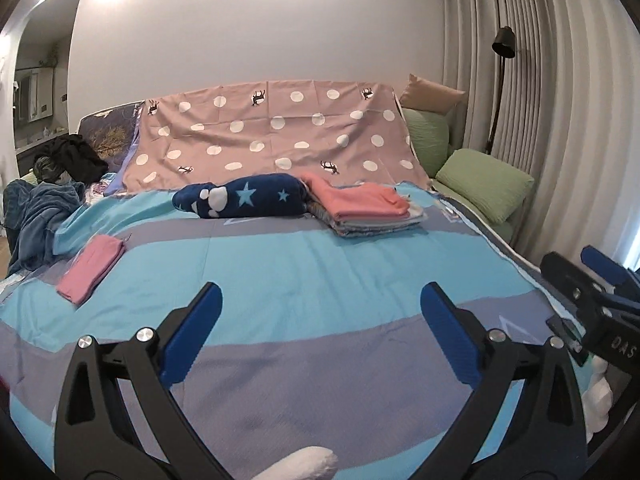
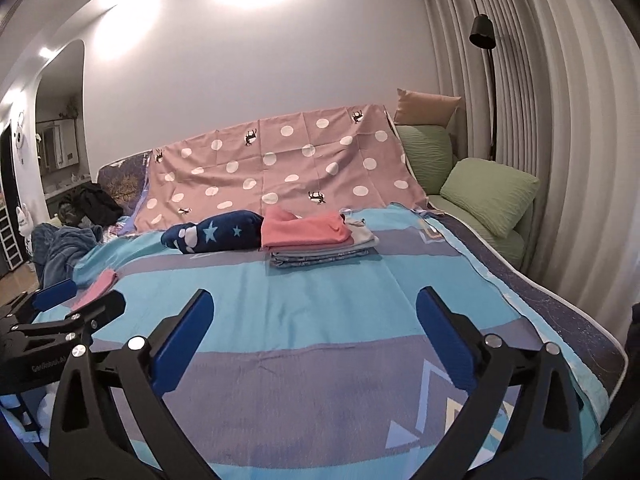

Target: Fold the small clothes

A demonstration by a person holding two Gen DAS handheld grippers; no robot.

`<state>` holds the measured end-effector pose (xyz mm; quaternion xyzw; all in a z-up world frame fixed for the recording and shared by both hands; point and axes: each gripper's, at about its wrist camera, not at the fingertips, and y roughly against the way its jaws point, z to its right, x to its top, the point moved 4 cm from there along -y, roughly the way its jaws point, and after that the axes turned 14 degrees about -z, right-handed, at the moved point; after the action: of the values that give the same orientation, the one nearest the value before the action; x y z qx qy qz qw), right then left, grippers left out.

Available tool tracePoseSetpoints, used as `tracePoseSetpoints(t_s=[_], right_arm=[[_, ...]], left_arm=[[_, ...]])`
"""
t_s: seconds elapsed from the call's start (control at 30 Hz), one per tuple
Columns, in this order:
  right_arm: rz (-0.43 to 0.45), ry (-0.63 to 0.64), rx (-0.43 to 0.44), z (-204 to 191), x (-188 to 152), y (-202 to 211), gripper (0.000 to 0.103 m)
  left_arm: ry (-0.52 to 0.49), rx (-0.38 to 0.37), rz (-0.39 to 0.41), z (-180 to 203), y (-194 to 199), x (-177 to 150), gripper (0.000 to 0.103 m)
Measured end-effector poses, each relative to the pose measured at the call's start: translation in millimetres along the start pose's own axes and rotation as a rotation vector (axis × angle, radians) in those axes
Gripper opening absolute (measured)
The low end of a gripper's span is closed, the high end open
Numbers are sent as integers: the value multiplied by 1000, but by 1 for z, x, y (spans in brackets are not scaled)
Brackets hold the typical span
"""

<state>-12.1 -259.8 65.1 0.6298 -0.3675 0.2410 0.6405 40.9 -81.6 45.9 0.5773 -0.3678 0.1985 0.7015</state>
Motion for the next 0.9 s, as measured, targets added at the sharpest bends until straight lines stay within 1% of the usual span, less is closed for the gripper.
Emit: tracePoseSetpoints(t_s=[0.1, 0.2, 0.33, 0.5, 0.9], right_arm=[[-24, 3, -10, -6, -5, -3, 101], [-33, 1, -21, -9, -9, -1, 101], [-38, -6, -25, -11, -12, 1, 101], [-54, 1, -19, -15, -12, -3, 101], [-81, -13, -9, -13, -17, -8, 101]], left_arm=[[-14, 7, 4, -1, 2, -9, 101], [-17, -5, -2, -4, 3, -14, 101], [-3, -15, 13, -10, 6, -12, 101], [-7, -4, 28, -13, 8, -13, 101], [-6, -15, 10, -8, 4, -15, 101]])
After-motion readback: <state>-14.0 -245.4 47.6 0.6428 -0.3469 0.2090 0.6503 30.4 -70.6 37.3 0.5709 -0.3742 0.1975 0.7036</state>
